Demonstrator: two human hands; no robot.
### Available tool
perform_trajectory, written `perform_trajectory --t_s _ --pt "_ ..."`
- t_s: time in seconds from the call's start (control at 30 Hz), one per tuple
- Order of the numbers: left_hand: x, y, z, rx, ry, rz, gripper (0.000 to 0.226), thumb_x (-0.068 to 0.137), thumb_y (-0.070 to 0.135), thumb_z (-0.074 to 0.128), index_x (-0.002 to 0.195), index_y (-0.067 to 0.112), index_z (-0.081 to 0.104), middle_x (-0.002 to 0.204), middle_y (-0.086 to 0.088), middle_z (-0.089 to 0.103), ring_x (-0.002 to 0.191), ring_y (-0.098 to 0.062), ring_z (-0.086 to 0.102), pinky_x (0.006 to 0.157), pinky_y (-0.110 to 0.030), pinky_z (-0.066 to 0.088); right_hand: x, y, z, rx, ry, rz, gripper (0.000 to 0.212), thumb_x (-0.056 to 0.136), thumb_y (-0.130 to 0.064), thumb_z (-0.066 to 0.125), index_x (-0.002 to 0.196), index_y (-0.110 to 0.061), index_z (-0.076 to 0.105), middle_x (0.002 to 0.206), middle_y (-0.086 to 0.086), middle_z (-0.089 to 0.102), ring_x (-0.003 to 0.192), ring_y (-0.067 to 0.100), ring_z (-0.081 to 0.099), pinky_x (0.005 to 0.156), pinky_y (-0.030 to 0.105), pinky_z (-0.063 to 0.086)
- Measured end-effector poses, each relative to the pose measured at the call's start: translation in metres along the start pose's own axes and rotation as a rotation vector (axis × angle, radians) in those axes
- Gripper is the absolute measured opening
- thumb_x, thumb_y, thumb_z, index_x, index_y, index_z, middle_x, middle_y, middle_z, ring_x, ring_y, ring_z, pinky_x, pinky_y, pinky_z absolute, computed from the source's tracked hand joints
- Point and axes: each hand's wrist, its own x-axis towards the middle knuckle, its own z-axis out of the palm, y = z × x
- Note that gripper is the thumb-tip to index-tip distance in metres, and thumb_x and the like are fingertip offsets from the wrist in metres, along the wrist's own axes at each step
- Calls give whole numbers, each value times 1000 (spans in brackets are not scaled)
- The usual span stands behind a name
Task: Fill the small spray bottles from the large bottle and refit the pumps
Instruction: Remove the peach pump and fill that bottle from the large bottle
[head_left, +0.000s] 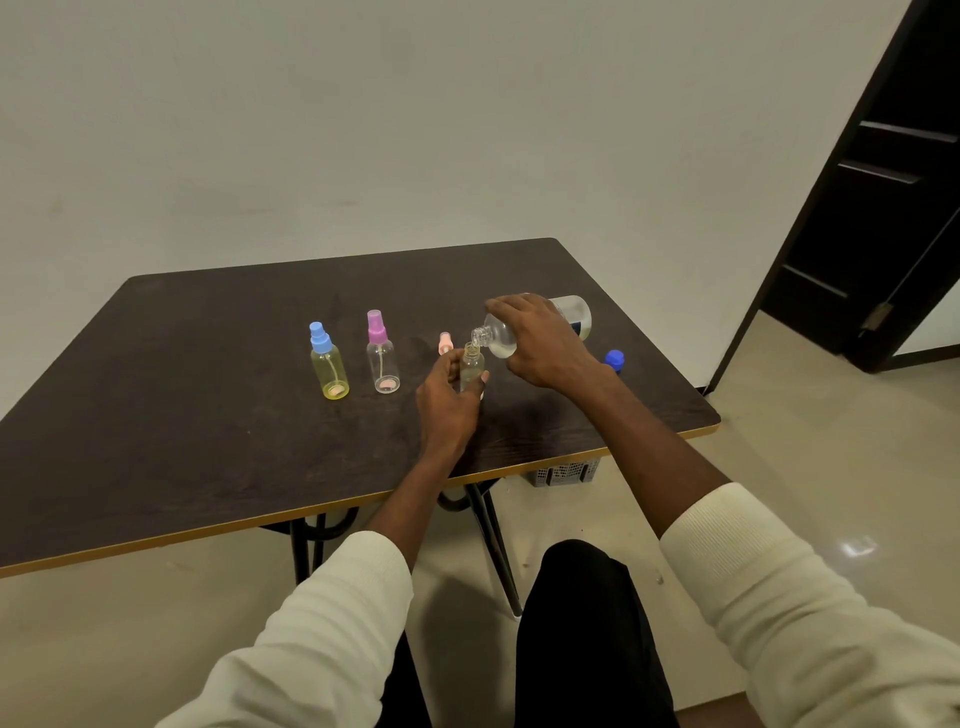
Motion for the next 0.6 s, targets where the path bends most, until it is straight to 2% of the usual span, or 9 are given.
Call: perform_trajectory --t_s 0.13,0.27,0.43,0.6 --pt "0 1 0 -6 -1 -8 37 89 14 72 125 17 61 106 8 68 101 -10 67 94 -36 56 0 0 0 -9 1 -1 76 76 -7 75 144 -14 42 146 6 47 136 26 38 115 41 25" --pt "0 1 1 2 -3 -9 40 90 14 72 128 15 60 113 3 69 104 -13 66 96 -36 55 0 0 0 -14 -4 -2 77 75 -7 76 144 -15 42 146 6 46 136 25 37 115 41 25" --pt "-1 2 1 20 5 1 40 90 14 72 128 13 60 106 11 64 99 -8 64 93 -31 55 0 0 0 -8 0 -5 76 76 -7 75 144 -14 42 146 6 46 136 25 37 115 40 25" --pt "0 1 1 22 1 2 40 90 16 72 128 15 60 110 6 68 102 -10 66 93 -31 55 0 0 0 -10 6 -10 75 76 -6 74 143 -14 43 145 7 47 136 25 38 114 38 25"
